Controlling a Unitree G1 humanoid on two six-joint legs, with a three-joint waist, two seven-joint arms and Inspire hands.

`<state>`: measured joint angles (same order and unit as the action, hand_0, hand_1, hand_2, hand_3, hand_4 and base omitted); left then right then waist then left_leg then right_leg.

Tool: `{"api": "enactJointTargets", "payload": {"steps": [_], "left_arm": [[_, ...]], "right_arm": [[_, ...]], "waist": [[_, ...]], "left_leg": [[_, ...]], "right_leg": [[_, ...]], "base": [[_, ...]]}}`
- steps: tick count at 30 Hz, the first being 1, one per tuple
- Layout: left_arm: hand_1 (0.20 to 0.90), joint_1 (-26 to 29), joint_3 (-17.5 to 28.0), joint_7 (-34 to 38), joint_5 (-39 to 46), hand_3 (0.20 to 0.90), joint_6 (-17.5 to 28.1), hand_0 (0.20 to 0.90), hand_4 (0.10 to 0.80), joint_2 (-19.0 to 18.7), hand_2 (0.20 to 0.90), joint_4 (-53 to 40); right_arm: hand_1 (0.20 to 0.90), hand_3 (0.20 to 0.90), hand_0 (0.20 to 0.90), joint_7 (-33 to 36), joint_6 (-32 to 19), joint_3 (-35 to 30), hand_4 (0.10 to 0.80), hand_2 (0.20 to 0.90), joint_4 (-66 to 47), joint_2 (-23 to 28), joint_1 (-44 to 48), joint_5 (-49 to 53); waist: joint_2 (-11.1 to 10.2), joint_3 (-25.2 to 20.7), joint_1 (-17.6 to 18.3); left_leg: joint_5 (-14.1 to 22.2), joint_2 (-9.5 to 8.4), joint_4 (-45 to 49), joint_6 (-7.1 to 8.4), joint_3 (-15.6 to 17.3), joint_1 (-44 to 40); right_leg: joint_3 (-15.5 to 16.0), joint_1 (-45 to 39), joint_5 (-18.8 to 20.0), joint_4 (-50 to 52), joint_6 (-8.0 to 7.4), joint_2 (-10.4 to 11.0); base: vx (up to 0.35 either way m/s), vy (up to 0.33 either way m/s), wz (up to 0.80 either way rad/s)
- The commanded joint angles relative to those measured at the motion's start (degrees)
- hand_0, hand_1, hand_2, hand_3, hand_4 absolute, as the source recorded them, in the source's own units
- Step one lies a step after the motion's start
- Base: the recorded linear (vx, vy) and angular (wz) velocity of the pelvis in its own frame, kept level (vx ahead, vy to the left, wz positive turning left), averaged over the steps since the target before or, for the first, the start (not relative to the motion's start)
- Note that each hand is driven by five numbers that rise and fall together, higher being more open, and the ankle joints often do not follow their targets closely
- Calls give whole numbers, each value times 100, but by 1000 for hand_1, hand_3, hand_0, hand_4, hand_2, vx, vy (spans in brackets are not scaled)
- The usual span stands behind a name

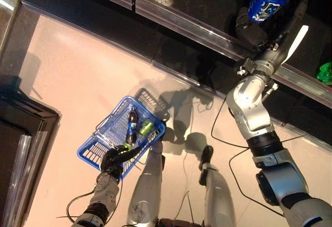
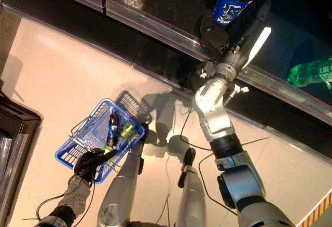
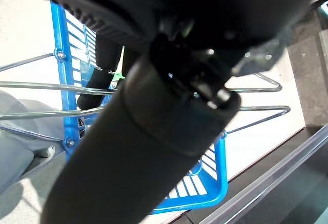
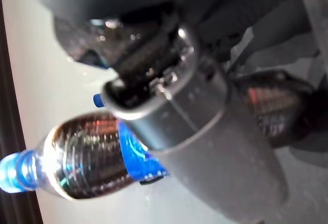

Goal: Pick up the drink and place into the basket.

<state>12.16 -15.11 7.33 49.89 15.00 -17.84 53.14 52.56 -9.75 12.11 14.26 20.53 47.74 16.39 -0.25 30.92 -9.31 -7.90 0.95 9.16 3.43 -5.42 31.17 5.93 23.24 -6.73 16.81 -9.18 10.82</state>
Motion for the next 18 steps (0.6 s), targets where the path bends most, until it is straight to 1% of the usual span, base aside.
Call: {"api": "enactJointTargets", "payload": {"steps": [1,5,9,12,13,14,15,16,17,18], "left_arm": [[300,-350,-258,-132,-16,200,180,300,100,205,300,-407],[300,-355,-269,-128,-7,200,82,300,100,112,300,-469],[300,-363,-276,-153,21,200,61,300,100,61,300,-470],[300,-376,-261,-159,29,200,62,300,100,38,300,-495],[300,-382,-270,-160,34,200,69,300,100,22,300,-507],[300,-381,-269,-155,26,200,64,300,100,14,300,-520],[300,-372,-281,-145,30,200,64,300,100,2,300,-523],[300,-367,-281,-148,28,200,61,300,100,-7,300,-517],[300,-370,-289,-150,40,200,61,300,100,-29,300,-516],[300,-370,-290,-151,43,200,60,300,100,-30,300,-517]], "right_arm": [[900,900,900,75,-228,-294,800,900,-382,756,758,-185],[900,900,900,104,-324,-327,800,900,-209,904,933,192],[900,900,900,129,-269,-327,800,900,-146,964,1070,386],[900,900,900,117,-328,-348,800,900,26,1039,1146,655],[698,664,698,122,-347,-373,564,698,143,1073,1186,755],[596,546,596,128,-334,-389,446,596,208,1100,1213,823],[509,444,509,127,-346,-393,344,509,278,1115,1235,894],[328,233,328,100,-377,-396,133,328,351,1130,1258,947],[300,200,300,55,-374,-390,100,300,466,1159,1278,1021],[300,200,300,51,-372,-388,100,300,477,1162,1282,1028]], "waist": [[102,-113,-84],[59,-113,-114],[25,-113,-136],[10,-113,-148],[4,-113,-158],[-1,-113,-162],[-7,-113,-166],[-10,-113,-171],[-16,-113,-178],[-15,-113,-179]], "left_leg": [[362,-103,248,-236,-239,-59],[376,-110,297,-243,-249,-5],[400,-113,340,-248,-275,26],[407,-111,339,-253,-279,30],[409,-117,330,-257,-276,29],[412,-123,334,-259,-279,38],[414,-124,338,-258,-279,48],[415,-125,343,-258,-279,53],[419,-129,347,-259,-281,57],[419,-130,347,-259,-282,58]], "right_leg": [[111,262,936,-225,350,21],[143,289,951,-206,328,21],[165,316,949,-178,323,16],[174,328,951,-167,318,11],[183,323,955,-176,314,11],[188,330,957,-174,310,11],[194,335,959,-176,307,13],[197,335,961,-177,305,15],[202,334,964,-181,302,19],[203,334,964,-181,302,20]], "base": [[0,0,0],[0,0,0],[0,0,0],[0,0,0],[0,0,0],[0,0,0],[-6,-4,4],[-2,-4,8],[1,-2,10],[3,-1,15]]}}
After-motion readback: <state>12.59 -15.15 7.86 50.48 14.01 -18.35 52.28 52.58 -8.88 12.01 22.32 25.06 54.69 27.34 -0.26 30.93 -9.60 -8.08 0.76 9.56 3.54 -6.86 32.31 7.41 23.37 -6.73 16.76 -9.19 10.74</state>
